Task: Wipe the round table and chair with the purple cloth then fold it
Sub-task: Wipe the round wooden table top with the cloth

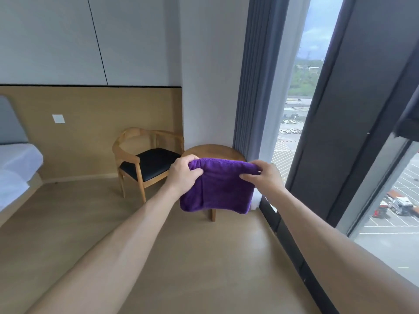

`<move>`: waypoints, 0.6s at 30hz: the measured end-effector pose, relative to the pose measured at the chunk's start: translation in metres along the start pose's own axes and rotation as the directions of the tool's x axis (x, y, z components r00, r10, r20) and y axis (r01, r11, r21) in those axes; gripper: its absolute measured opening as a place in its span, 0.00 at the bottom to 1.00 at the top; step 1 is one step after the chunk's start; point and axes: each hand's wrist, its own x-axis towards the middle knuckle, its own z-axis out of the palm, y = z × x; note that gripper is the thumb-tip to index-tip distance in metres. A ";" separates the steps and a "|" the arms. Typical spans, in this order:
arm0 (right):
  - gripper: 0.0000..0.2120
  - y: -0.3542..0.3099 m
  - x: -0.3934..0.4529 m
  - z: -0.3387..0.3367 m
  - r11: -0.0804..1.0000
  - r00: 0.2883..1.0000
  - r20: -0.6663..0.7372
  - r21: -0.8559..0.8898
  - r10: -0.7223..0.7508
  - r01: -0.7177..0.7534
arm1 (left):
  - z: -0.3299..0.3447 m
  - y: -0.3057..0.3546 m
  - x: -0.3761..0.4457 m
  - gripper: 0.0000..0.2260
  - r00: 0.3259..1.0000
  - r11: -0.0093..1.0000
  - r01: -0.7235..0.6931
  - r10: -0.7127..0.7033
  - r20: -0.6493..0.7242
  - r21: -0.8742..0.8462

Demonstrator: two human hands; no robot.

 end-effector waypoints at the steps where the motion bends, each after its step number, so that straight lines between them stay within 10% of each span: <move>1: 0.07 0.007 0.027 0.003 1.000 1.000 0.006 -0.018 -0.012 0.012 | 0.007 -0.004 0.024 0.05 1.000 1.000 0.018 -0.018 -0.003 0.008; 18: 0.04 0.083 0.319 0.085 0.990 0.966 0.258 0.134 0.011 -0.047 | 0.071 -0.107 0.293 0.05 0.981 0.971 0.196 -0.194 0.028 -0.138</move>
